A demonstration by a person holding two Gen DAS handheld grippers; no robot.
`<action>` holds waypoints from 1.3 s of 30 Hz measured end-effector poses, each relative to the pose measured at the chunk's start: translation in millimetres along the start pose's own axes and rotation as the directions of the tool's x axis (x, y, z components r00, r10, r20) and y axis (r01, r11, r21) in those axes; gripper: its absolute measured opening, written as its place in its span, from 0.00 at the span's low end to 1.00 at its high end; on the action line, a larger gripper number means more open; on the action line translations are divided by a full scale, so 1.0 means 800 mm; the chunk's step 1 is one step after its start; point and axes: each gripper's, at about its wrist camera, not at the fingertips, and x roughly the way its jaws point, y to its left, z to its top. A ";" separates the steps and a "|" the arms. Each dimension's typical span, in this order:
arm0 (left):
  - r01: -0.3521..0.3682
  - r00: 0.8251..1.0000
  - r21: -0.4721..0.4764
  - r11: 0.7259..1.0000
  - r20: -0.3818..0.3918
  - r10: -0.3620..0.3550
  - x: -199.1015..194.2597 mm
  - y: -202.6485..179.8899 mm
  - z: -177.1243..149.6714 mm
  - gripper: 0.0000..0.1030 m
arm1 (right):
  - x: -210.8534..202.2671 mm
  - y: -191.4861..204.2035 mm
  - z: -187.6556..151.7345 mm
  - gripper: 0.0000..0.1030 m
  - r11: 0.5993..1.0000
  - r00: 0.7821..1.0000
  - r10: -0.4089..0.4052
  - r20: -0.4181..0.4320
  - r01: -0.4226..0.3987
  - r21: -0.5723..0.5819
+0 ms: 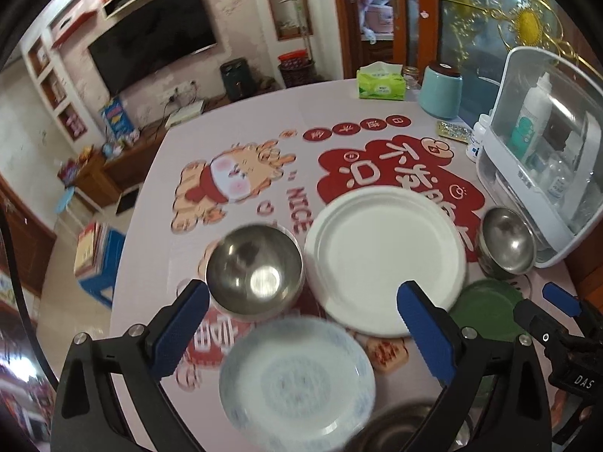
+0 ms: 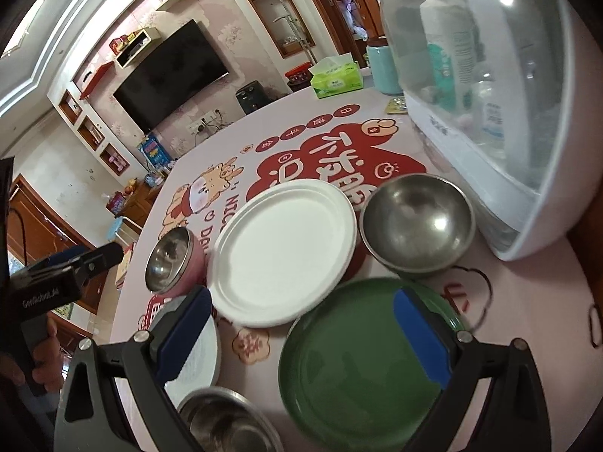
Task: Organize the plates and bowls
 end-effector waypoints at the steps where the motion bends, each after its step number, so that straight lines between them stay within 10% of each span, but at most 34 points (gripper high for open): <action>1: -0.008 1.000 0.016 1.000 0.008 0.008 0.007 -0.001 0.007 0.97 | 0.008 -0.002 0.001 0.95 1.000 1.000 0.006 -0.002 -0.006 0.002; 11: -0.035 0.998 0.262 0.964 0.053 0.021 0.070 -0.022 0.081 0.95 | 0.060 -0.011 0.002 0.95 0.999 0.998 0.050 -0.031 -0.049 0.017; 24: 0.054 0.991 0.432 0.900 -0.130 0.004 0.169 -0.034 0.113 0.94 | 0.102 -0.009 -0.011 0.92 0.998 0.998 0.020 -0.068 -0.016 0.053; 39: 0.222 0.925 0.406 0.887 -0.375 -0.060 0.278 -0.038 0.098 0.88 | 0.122 -0.006 -0.023 0.84 0.999 0.997 -0.050 -0.062 0.050 -0.009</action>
